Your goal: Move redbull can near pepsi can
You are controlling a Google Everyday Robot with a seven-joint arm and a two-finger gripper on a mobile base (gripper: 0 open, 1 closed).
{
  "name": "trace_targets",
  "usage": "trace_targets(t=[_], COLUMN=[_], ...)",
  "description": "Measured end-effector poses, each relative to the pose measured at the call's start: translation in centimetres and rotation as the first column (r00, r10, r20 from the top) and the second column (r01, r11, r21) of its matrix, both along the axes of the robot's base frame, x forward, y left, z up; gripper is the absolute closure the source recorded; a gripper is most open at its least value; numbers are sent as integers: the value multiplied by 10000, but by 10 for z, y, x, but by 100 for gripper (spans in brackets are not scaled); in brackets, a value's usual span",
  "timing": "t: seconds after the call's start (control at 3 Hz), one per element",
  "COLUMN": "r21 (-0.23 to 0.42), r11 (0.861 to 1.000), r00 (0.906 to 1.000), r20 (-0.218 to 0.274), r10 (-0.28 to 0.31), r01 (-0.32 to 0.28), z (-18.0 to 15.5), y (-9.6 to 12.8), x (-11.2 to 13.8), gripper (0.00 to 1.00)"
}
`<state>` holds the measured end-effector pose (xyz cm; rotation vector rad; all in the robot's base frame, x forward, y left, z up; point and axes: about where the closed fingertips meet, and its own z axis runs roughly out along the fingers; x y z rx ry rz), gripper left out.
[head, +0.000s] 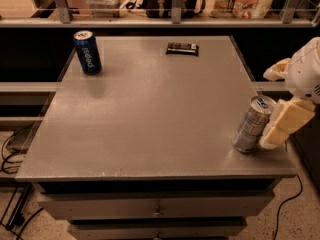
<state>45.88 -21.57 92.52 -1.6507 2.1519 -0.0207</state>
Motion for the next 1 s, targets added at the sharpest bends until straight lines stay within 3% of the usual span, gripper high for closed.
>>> trace_targets(t=[0.67, 1.0], r21=[84, -262], r11=[10000, 9995], r00=[9998, 9998], r20=[-174, 97], r10=[46, -179], r01=[-45, 182], z=[-16, -3], y=[5, 20], x=[14, 30], gripper=[64, 88])
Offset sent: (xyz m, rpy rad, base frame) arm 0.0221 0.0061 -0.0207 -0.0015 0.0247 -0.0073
